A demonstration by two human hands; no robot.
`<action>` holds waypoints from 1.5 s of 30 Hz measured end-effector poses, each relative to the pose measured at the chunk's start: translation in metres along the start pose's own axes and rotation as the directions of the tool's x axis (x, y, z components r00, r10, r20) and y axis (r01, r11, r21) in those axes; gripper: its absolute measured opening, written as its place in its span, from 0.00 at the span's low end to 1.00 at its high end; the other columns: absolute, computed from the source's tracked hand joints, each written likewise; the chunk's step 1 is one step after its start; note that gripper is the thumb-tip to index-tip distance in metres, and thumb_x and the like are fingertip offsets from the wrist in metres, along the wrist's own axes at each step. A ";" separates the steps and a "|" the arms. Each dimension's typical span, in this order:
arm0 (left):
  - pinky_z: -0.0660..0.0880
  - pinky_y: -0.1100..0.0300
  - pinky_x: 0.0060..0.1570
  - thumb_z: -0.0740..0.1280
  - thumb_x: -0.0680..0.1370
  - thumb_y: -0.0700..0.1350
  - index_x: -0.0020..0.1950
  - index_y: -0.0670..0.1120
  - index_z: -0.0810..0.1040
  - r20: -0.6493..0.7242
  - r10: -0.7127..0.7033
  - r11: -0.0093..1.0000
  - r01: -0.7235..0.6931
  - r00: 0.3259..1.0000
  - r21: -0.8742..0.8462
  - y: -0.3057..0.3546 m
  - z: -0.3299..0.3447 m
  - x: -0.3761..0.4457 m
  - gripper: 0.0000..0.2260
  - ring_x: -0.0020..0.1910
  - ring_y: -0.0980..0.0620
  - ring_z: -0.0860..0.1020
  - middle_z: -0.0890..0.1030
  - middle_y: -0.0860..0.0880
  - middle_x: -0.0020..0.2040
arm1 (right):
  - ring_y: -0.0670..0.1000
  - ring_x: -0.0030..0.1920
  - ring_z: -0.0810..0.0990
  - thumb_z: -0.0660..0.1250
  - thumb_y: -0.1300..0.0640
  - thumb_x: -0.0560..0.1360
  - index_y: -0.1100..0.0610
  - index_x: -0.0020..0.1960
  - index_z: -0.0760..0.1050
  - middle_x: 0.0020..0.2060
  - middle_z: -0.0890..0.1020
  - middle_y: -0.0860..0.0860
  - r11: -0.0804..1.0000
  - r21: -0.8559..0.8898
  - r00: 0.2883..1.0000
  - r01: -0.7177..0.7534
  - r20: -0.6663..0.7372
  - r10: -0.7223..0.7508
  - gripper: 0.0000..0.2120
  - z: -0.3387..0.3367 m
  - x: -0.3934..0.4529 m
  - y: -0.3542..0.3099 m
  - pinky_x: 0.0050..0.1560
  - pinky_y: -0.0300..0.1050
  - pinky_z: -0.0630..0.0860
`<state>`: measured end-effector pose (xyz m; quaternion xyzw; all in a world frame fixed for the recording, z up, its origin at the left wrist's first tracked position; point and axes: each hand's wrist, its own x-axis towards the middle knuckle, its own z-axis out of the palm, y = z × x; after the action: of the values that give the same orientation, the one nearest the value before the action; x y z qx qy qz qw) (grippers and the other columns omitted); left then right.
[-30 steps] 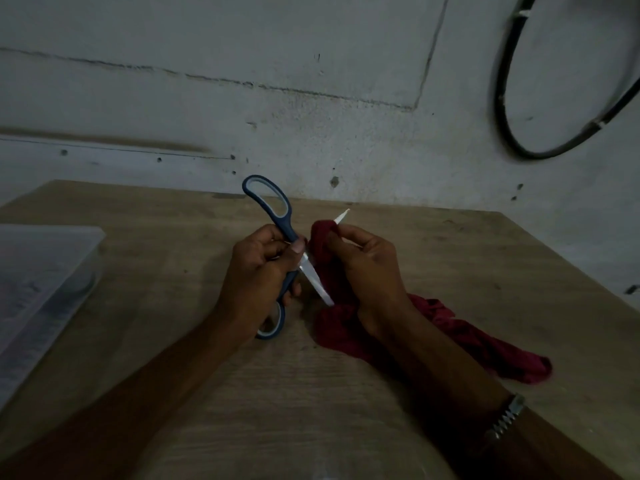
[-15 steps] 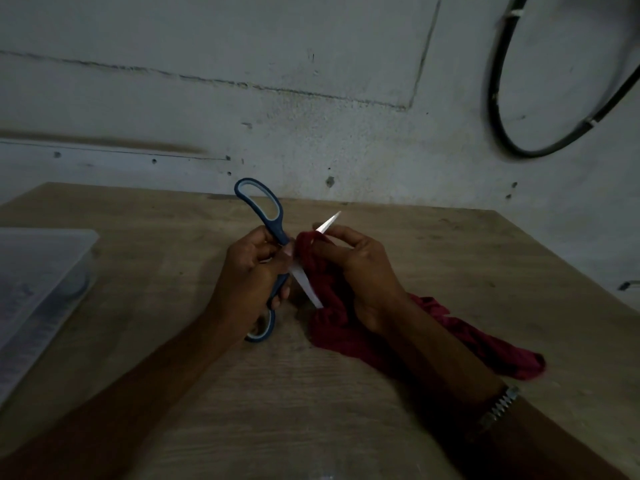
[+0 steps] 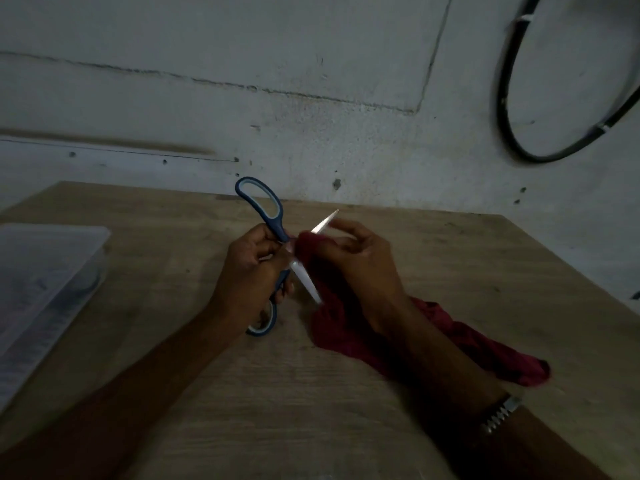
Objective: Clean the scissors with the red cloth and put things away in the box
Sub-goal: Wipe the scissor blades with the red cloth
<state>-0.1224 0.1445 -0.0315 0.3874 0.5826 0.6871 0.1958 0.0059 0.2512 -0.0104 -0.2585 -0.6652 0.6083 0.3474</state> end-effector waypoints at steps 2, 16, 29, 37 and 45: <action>0.71 0.58 0.22 0.65 0.80 0.36 0.56 0.42 0.79 0.016 -0.017 1.000 0.017 1.000 -0.022 0.001 0.000 -0.002 0.06 0.24 0.49 0.75 0.83 0.46 0.34 | 0.56 0.50 0.91 0.82 0.57 0.73 0.52 0.66 0.80 0.47 0.91 0.54 1.000 0.020 0.998 -0.010 0.064 0.009 0.23 0.008 -0.002 0.005 0.58 0.57 0.86; 0.70 0.60 0.21 0.67 0.81 0.42 0.53 0.42 0.79 0.040 0.002 0.999 -0.004 0.999 0.033 0.002 0.003 -0.004 0.04 0.24 0.49 0.76 0.85 0.43 0.41 | 0.57 0.53 0.90 0.77 0.61 0.76 0.62 0.60 0.84 0.50 0.90 0.57 0.968 0.247 0.977 0.051 -0.213 0.003 0.14 -0.028 0.016 -0.001 0.60 0.61 0.85; 0.71 0.59 0.22 0.64 0.82 0.39 0.56 0.42 0.79 0.109 -0.002 1.000 0.004 0.994 -0.023 0.004 -0.001 -0.003 0.05 0.25 0.47 0.76 0.83 0.37 0.43 | 0.61 0.50 0.90 0.78 0.67 0.73 0.58 0.65 0.74 0.48 0.90 0.59 0.978 0.190 0.996 -0.082 -0.019 0.087 0.24 0.001 0.001 0.006 0.53 0.60 0.86; 0.70 0.60 0.21 0.66 0.82 0.41 0.60 0.45 0.79 0.106 0.015 1.000 -0.016 0.994 0.015 0.002 0.005 -0.005 0.08 0.24 0.47 0.75 0.85 0.44 0.43 | 0.57 0.50 0.89 0.73 0.72 0.75 0.53 0.67 0.73 0.46 0.89 0.56 0.899 0.432 0.982 -0.077 -0.125 0.144 0.25 -0.020 0.012 -0.006 0.57 0.60 0.85; 0.72 0.58 0.22 0.65 0.82 0.41 0.59 0.44 0.78 0.081 -0.020 0.999 0.018 0.997 0.030 0.001 -0.004 -0.007 0.07 0.24 0.47 0.76 0.84 0.46 0.39 | 0.57 0.51 0.90 0.80 0.67 0.70 0.59 0.67 0.75 0.47 0.90 0.55 0.934 0.289 0.978 -0.209 0.044 0.205 0.28 0.004 -0.003 0.009 0.53 0.54 0.87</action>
<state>-0.1206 0.1365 -0.0329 0.4122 0.5878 0.6604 0.2201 0.0040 0.2471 -0.0195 -0.2690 -0.5392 0.7348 0.3112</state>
